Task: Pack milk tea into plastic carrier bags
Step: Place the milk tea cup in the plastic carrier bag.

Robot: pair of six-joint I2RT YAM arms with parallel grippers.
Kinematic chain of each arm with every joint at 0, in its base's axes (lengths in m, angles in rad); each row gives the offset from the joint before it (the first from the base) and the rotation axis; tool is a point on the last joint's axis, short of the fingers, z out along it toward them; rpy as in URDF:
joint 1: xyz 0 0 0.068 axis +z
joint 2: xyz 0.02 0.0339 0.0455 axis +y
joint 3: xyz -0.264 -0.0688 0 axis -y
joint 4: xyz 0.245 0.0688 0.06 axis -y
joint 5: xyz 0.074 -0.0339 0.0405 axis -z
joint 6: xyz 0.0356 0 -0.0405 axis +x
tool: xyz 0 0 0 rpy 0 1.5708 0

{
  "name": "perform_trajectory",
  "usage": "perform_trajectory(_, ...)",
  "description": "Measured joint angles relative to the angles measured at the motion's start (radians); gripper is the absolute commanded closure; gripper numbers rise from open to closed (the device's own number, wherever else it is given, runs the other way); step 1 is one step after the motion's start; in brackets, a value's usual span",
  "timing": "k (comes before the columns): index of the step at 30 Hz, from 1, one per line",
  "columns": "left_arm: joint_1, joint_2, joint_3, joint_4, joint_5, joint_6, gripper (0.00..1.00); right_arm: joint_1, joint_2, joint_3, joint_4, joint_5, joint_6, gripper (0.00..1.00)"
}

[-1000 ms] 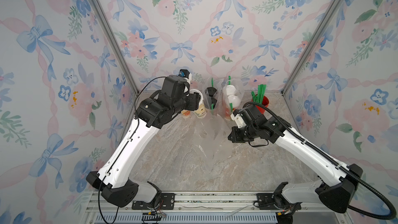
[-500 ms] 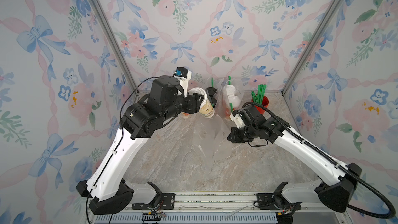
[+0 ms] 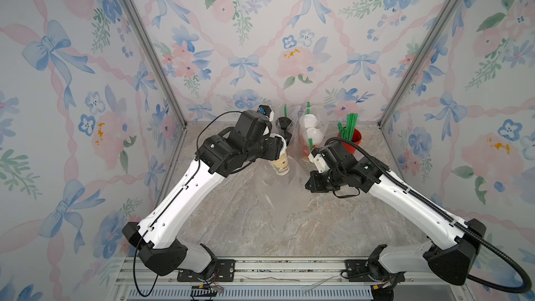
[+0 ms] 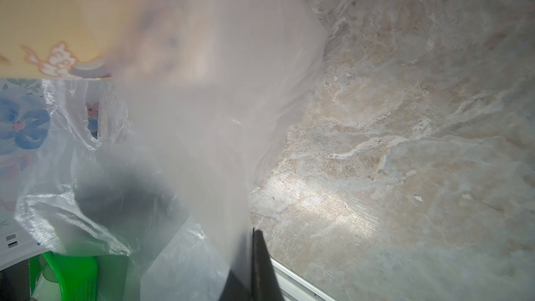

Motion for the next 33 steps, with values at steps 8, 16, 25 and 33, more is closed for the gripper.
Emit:
perform_trajectory(8,-0.037,0.024,-0.037,0.025,0.005,-0.032,0.62,0.006,0.000,0.000,0.000,0.000,0.000,1.00)
perform_trajectory(16,-0.050,0.069,-0.087,0.072,-0.019,-0.053,0.63,0.006,0.000,0.000,0.001,0.000,0.000,1.00)
perform_trajectory(25,-0.060,0.113,-0.174,0.157,-0.017,-0.083,0.63,0.006,0.000,0.000,0.009,-0.001,0.000,1.00)
perform_trajectory(33,-0.070,0.128,-0.278,0.219,-0.014,-0.112,0.63,0.006,0.000,0.000,0.017,-0.009,0.000,1.00)
